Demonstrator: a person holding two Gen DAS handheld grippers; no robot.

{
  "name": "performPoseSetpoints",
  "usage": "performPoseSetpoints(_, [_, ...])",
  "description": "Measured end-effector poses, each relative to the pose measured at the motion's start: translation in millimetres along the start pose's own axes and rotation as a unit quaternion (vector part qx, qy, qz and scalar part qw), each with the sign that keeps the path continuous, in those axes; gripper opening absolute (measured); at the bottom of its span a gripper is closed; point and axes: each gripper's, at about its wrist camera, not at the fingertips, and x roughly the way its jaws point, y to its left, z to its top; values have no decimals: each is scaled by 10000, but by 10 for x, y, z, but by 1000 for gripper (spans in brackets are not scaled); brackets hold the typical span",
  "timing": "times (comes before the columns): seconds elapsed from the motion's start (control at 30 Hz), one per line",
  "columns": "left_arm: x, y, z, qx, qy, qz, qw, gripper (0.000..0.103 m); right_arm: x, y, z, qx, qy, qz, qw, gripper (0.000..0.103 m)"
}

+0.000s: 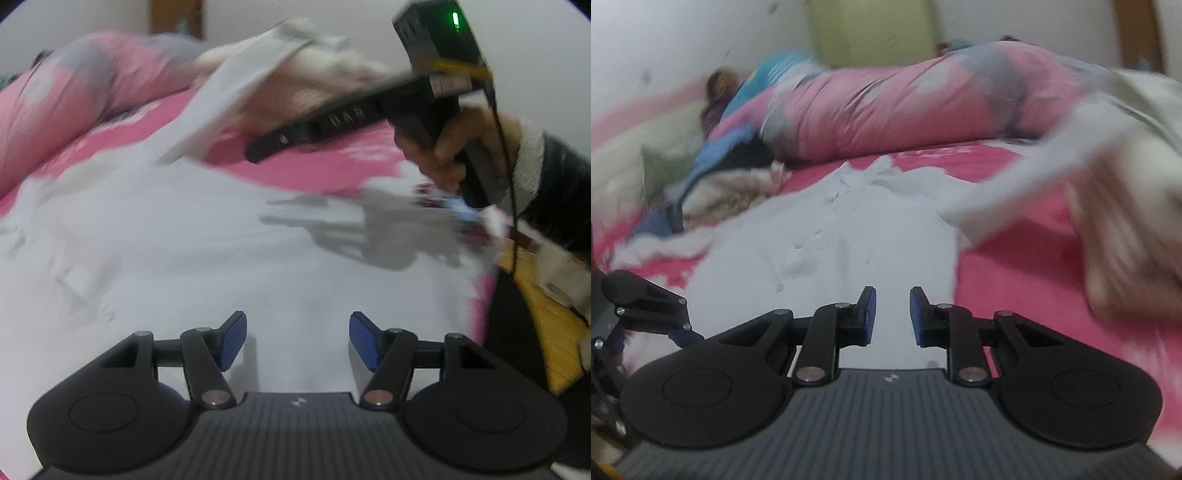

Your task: Fold clothes

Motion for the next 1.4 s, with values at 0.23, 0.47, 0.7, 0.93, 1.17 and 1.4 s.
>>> performPoseSetpoints(0.23, [87, 330, -187, -580, -225, -279, 9977, 62, 1065, -357, 89, -330, 959, -601, 9930, 11])
performPoseSetpoints(0.47, [68, 389, -243, -835, -389, -475, 9946, 65, 1280, -512, 318, -38, 729, -790, 9942, 12])
performPoseSetpoints(0.7, [60, 407, -272, -956, -492, -594, 9924, 71, 1365, -655, 342, 259, 649, -1182, 9905, 14])
performPoseSetpoints(0.93, [80, 343, -262, -938, -498, -486, 9932, 76, -1, -193, 339, -950, -883, -1996, 9713, 35])
performPoseSetpoints(1.17, [56, 325, -210, -1031, -427, -229, 9935, 76, -263, -430, 294, -1957, -690, -3634, 9082, 55])
performPoseSetpoints(1.4, [-107, 356, -233, -1156, -457, 32, 9922, 76, -305, -665, 401, -2129, -649, -4133, 8830, 58])
